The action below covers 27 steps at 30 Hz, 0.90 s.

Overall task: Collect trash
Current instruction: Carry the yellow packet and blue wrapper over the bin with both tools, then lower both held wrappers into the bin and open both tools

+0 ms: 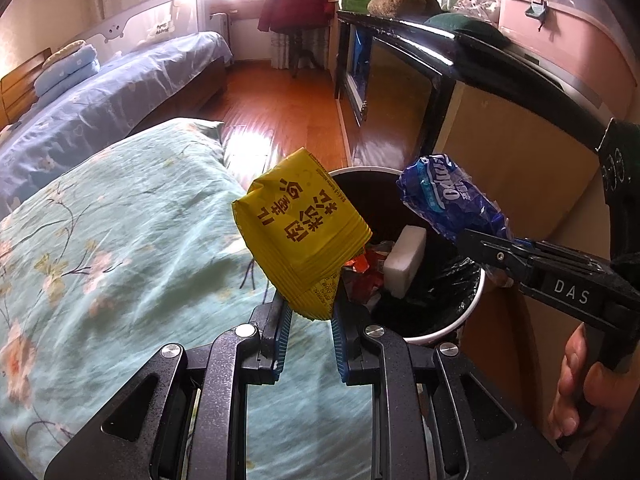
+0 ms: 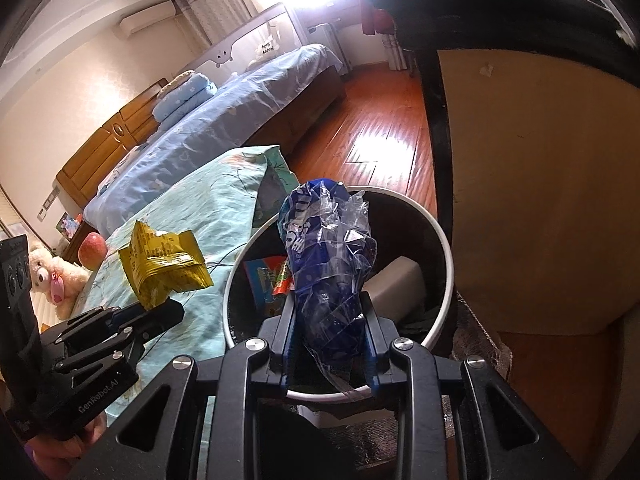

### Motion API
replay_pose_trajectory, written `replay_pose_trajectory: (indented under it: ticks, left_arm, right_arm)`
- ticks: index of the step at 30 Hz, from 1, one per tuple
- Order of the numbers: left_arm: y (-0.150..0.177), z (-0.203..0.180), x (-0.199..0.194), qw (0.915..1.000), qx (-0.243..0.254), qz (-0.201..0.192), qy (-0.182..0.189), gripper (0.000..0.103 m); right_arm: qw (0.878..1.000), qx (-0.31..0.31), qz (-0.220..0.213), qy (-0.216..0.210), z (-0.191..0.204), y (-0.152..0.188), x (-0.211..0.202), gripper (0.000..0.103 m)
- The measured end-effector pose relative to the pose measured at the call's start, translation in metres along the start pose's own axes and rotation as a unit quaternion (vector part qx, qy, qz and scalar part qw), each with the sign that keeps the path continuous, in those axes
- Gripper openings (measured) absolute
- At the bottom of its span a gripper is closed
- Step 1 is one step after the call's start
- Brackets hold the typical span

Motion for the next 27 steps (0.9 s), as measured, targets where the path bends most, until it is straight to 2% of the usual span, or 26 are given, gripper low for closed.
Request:
replay_pose_trajectory:
  ticks: [27]
  left_arm:
    - [-0.012, -0.006, 0.016, 0.9998, 0.008, 0.016, -0.001, 0.017]
  right_arm:
    - [1.000, 0.007, 0.013, 0.001, -0.015, -0.011, 0.010, 0.029]
Point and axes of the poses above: each gripper's, at about its wrist camera, not at the fingertips, and x roughly the way its jaws point, z to its left, y to its underside, the point moved 4 cm from there along x, roughly the way its jaws point, and after that the axes turned 15 degrees about z, right-handed, at the moved point
